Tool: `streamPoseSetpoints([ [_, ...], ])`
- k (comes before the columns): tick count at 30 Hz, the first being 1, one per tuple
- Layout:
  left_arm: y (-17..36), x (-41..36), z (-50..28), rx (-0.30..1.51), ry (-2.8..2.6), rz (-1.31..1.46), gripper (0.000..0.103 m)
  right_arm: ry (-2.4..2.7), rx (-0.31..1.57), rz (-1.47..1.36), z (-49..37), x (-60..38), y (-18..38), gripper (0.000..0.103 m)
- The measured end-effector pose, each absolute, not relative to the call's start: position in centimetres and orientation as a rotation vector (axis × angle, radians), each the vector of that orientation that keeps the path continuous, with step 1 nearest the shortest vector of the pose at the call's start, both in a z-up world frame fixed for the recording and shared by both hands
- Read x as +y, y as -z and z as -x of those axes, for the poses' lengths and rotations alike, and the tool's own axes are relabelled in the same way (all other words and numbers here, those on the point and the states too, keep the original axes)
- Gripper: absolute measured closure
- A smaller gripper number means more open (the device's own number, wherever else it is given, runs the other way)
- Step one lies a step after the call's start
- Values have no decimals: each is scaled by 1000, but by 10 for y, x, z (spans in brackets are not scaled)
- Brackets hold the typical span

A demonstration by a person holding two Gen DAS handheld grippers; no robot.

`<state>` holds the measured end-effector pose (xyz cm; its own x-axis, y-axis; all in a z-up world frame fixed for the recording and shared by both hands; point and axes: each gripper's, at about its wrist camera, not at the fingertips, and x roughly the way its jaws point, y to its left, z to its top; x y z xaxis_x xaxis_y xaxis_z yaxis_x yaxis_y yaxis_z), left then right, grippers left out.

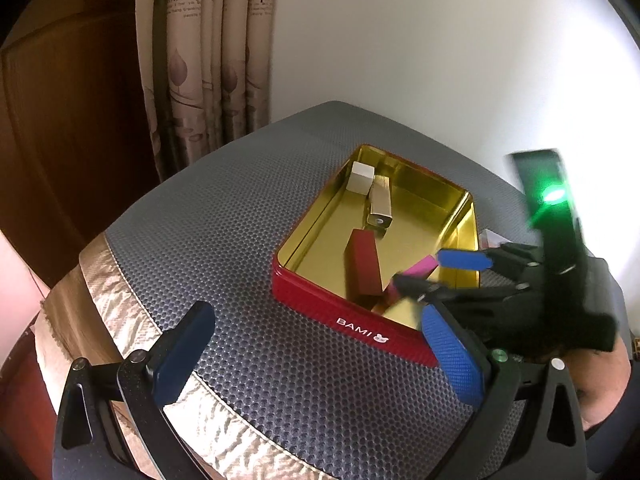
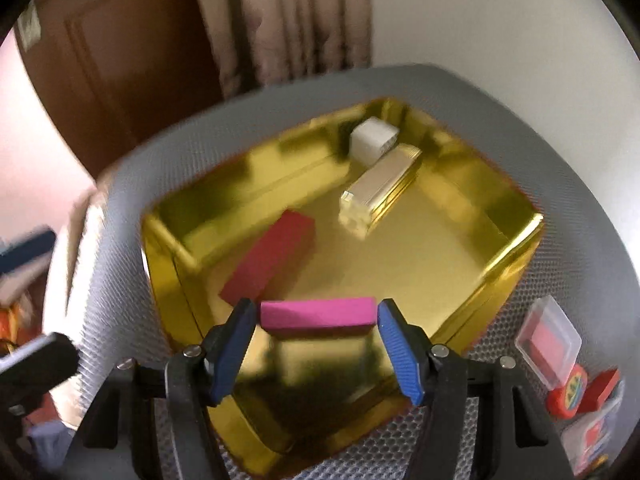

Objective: Organize rigid objects

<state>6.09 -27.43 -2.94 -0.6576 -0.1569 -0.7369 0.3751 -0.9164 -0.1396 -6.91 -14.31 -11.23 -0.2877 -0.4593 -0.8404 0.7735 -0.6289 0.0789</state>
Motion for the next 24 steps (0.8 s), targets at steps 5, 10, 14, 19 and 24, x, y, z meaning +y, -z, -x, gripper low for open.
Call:
streamPoseSetpoints([
  [5,28,-263,-59,362,2624,-1104,0,2211,192,-1089,79,-76,84,38],
  [10,12,-233,-64,289,2793,-1015,0,2567,74,-1135,77,39,85,38],
  [14,17,-184,-53,196,2918,-1108,0,2805,-11,-1265,66,144,108,38],
  [19,29,-110,-17,108,3040,-1298,0,2899,-293,-1303,38,239,125,38],
  [24,46,-34,36,-53,3169,-1466,1,2906,-479,-1282,10,281,145,38],
])
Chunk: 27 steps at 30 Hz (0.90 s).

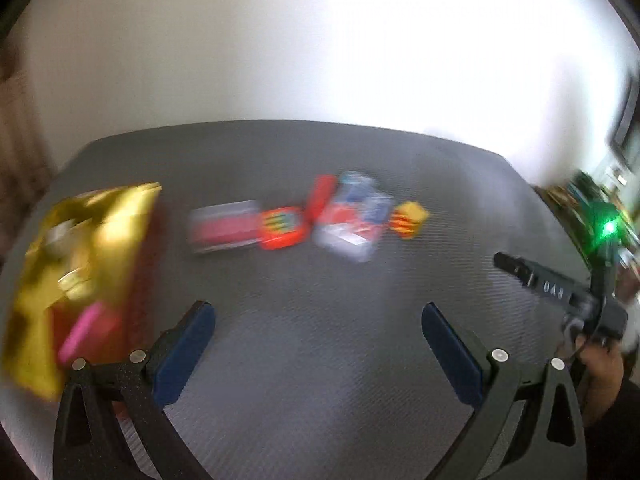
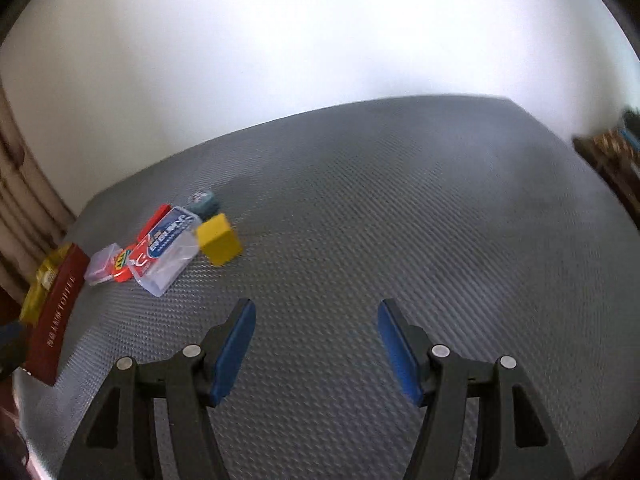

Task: Organize rigid objects
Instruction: 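Grasp the clear floss-pick box with the left gripper, then carry the floss-pick box into the tin and open the left gripper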

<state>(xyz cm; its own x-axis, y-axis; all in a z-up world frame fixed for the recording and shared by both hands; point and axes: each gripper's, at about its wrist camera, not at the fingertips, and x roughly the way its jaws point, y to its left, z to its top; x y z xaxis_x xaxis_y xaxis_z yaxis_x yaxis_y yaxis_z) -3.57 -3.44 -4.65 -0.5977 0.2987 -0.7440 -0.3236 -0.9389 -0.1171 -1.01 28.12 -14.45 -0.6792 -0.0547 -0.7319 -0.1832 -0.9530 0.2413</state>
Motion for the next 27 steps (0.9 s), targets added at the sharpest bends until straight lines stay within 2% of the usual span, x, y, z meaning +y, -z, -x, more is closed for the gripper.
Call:
streamPoseSetpoints([
  [5,60,22,82,255,-2409,1169,1,-2821,447,1189,2,289,149,38],
  [8,73,43,109,341,-2343,1182,5,-2841,463,1168,-6,293,151,38],
  [11,90,56,132,435,-2298,1251,15,-2852,507,1168,-9,298,151,37],
  [12,95,58,138,459,-2292,1275,23,-2859,513,1161,-10,299,150,37],
  [14,102,62,148,501,-2307,1299,26,-2870,532,1148,-14,304,147,37],
  [15,103,61,153,504,-2301,1308,28,-2873,542,1141,-14,306,146,37],
  [17,108,61,161,481,-2266,1353,41,-2875,560,1136,-15,309,145,37],
  [21,119,69,171,540,-2225,1403,45,-2897,556,1143,-15,306,143,37],
  [27,100,72,159,465,-2290,1367,46,-2916,533,1121,-20,304,136,37],
])
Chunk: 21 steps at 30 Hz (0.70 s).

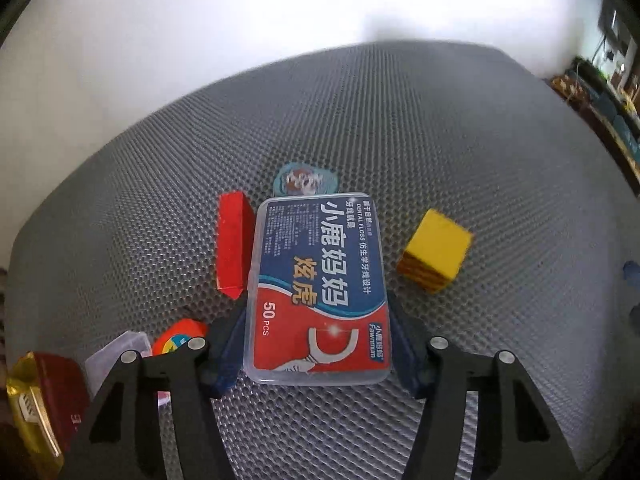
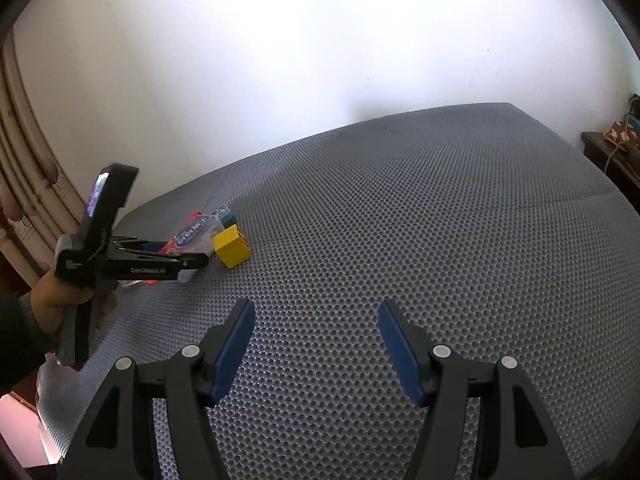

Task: Organize rigid objects
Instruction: 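Carry the floss-pick box into the tin and open the left gripper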

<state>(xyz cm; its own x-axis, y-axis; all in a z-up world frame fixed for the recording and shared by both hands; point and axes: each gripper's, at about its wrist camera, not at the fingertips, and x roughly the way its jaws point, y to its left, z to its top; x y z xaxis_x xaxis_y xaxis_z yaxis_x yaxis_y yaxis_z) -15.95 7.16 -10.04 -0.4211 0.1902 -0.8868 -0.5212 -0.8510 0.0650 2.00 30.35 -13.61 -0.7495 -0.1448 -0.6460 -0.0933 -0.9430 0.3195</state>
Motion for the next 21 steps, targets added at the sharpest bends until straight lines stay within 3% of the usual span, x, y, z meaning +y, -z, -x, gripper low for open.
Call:
streamPoseSetpoints([
  [9,51,54,121,394,-2513,1241,46,2881,-507,-1106,-18,301,139,37],
  [21,0,14,99,505,-2795,1094,46,2865,-439,-1079,-22,285,130,37],
])
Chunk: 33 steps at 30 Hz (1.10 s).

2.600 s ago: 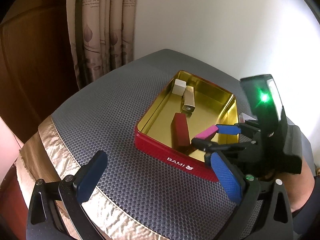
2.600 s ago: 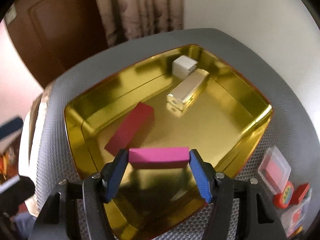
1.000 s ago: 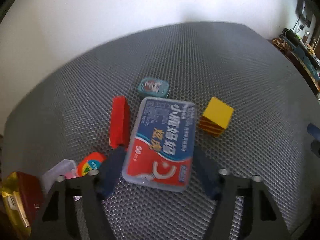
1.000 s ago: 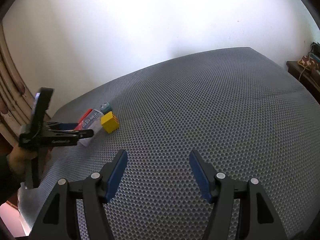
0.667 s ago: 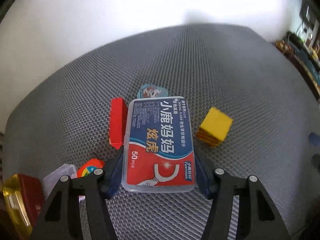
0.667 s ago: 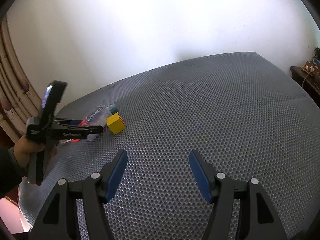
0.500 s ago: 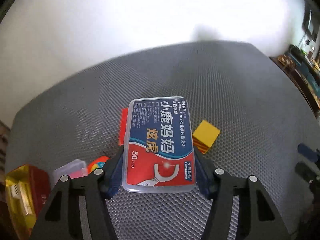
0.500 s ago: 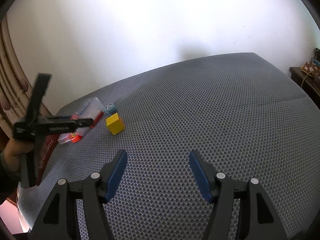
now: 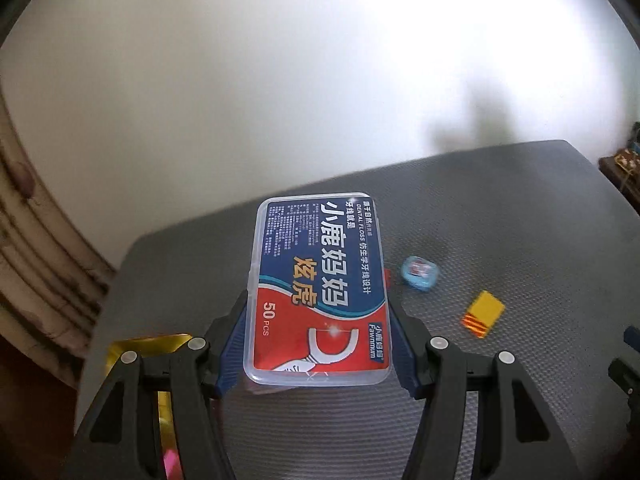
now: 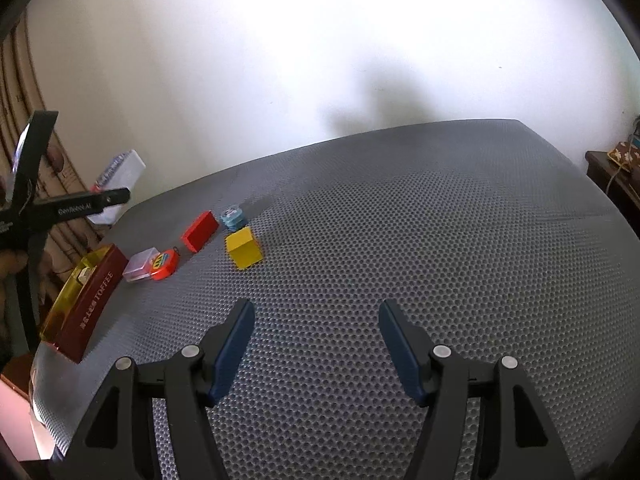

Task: Organize rigid objects
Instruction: 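Carry the floss-pick box into the tin and open the left gripper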

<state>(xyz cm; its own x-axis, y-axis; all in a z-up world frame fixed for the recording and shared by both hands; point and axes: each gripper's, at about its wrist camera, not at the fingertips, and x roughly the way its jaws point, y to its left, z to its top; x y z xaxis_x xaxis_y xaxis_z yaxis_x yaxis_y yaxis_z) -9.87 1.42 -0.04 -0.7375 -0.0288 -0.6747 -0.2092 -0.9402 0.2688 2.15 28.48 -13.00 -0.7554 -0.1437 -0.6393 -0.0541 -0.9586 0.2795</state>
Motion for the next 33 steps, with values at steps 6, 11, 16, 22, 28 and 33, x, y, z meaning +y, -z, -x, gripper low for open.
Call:
streamPoseSetpoints([
  [6,-6,15,121,508,-2881,1083,46,2846,-432,-1085,-20,280,128,36],
  [11,-14,-15,120,479,-2921,1106,46,2848,-436,-1052,-24,281,119,36],
  [16,-40,-52,117,335,-2966,1136,46,2836,-472,-1060,-25,283,118,36],
  [22,-56,-122,114,230,-3024,1162,46,2837,-488,-1055,-27,285,115,36],
  [28,-37,-181,112,183,-3015,1253,46,2833,-521,-1061,-27,288,115,36],
  [33,-11,-205,115,46,-2970,1382,46,2834,-544,-1073,-27,292,117,36],
])
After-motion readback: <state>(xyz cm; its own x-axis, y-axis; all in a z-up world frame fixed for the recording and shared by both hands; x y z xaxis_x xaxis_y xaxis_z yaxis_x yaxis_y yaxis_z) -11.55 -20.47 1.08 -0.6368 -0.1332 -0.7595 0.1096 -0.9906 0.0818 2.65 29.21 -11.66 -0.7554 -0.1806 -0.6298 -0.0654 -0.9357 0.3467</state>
